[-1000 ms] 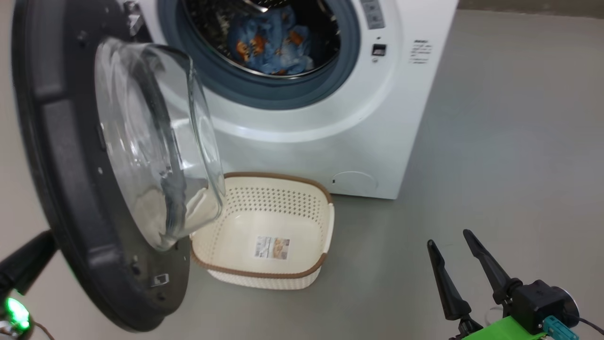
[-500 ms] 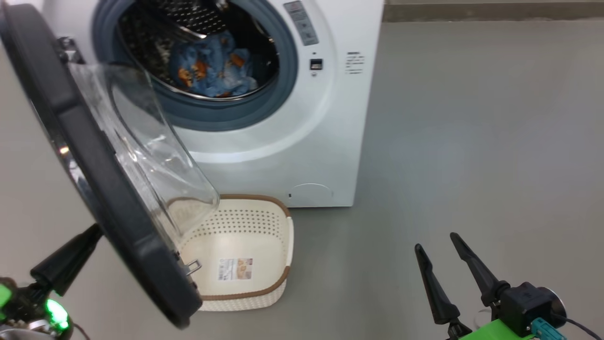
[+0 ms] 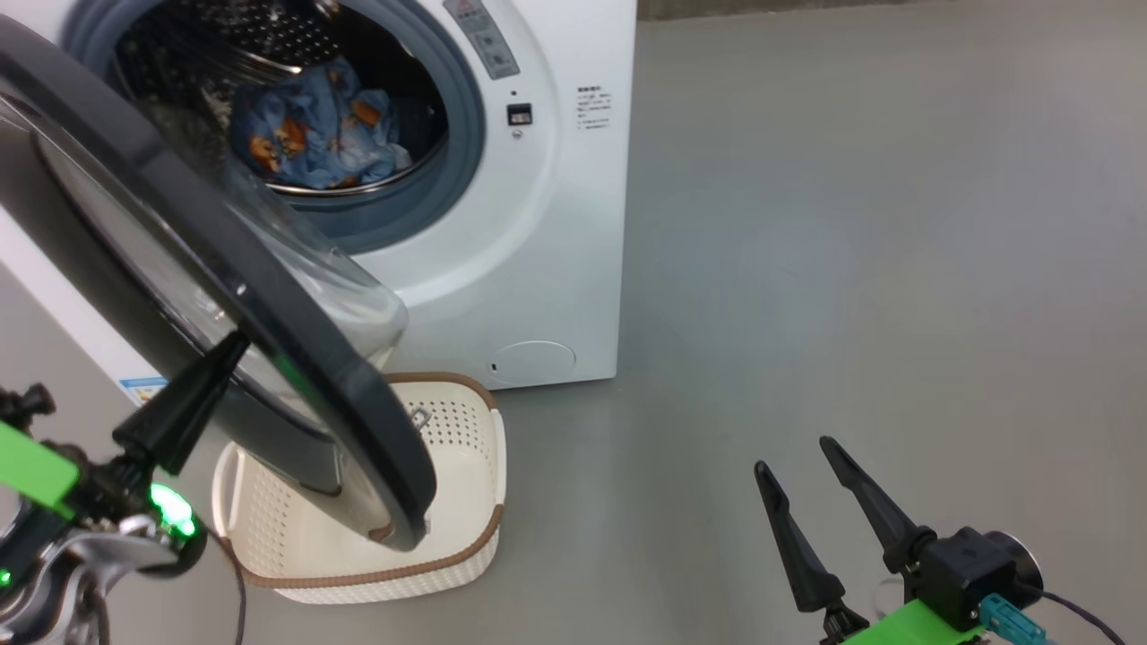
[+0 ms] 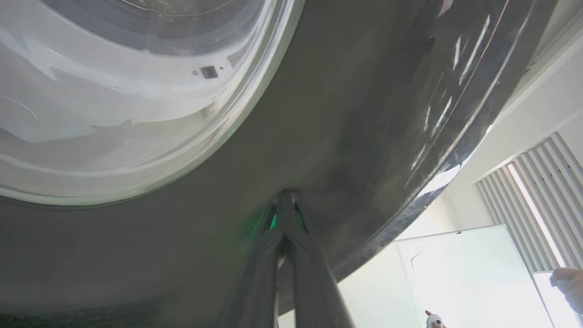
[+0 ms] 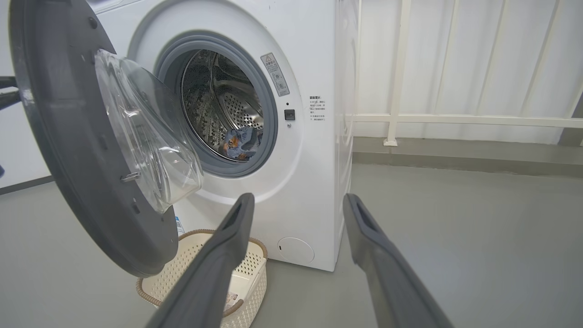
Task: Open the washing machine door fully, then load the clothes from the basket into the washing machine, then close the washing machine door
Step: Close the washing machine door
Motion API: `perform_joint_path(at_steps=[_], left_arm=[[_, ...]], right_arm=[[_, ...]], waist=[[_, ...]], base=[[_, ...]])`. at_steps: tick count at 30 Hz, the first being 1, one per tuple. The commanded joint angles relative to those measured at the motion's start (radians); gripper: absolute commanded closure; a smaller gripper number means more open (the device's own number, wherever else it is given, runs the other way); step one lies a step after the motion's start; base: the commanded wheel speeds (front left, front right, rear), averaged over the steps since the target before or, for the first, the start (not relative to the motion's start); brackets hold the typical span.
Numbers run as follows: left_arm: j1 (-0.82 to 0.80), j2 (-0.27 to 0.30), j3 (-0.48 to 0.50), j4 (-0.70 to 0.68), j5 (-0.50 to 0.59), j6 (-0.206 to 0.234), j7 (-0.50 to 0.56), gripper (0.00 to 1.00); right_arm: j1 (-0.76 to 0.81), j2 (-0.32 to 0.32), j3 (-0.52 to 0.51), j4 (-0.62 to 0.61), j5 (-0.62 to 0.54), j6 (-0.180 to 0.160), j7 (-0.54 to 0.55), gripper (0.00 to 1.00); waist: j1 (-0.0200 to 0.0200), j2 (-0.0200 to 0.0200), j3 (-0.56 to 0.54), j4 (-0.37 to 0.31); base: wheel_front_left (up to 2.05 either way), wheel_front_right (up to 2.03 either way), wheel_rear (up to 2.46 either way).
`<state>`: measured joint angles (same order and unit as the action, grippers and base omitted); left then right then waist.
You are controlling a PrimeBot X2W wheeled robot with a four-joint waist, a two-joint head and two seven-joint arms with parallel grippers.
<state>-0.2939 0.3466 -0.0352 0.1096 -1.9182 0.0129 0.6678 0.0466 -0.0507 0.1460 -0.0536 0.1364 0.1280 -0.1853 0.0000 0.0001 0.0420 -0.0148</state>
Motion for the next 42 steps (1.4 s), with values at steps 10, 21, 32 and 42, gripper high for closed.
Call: perform_joint_path(at_steps=[10, 21, 32, 42], left_arm=[[-0.196, -0.039, 0.026, 0.135, 0.022, -0.075, -0.038, 1.00], [-0.305, -0.064, 0.056, 0.270, 0.032, -0.119, -0.067, 1.00], [-0.266, -0.079, 0.108, 0.270, 0.012, -0.141, -0.037, 1.00], [-0.067, -0.120, 0.253, 0.109, -0.005, -0.143, -0.020, 1.00]], right_arm=[[-0.088, 0.000, 0.043, -0.001, 0.018, 0.003, -0.012, 0.00], [-0.116, 0.000, 0.046, 0.020, 0.025, 0.003, -0.026, 0.00], [-0.125, 0.000, 0.032, 0.033, 0.032, 0.003, -0.043, 0.00], [-0.120, 0.000, 0.031, 0.048, 0.038, 0.003, -0.052, 0.00]], waist=[[0.0000, -0.0001, 0.046, -0.058], [0.0000, -0.0001, 0.074, -0.094], [0.0000, -0.0001, 0.094, -0.090], [0.0000, -0.0001, 0.084, -0.058]], base=[[0.00, 0.00, 0.00], [0.00, 0.00, 0.00], [0.00, 0.00, 0.00], [0.00, 0.00, 0.00]])
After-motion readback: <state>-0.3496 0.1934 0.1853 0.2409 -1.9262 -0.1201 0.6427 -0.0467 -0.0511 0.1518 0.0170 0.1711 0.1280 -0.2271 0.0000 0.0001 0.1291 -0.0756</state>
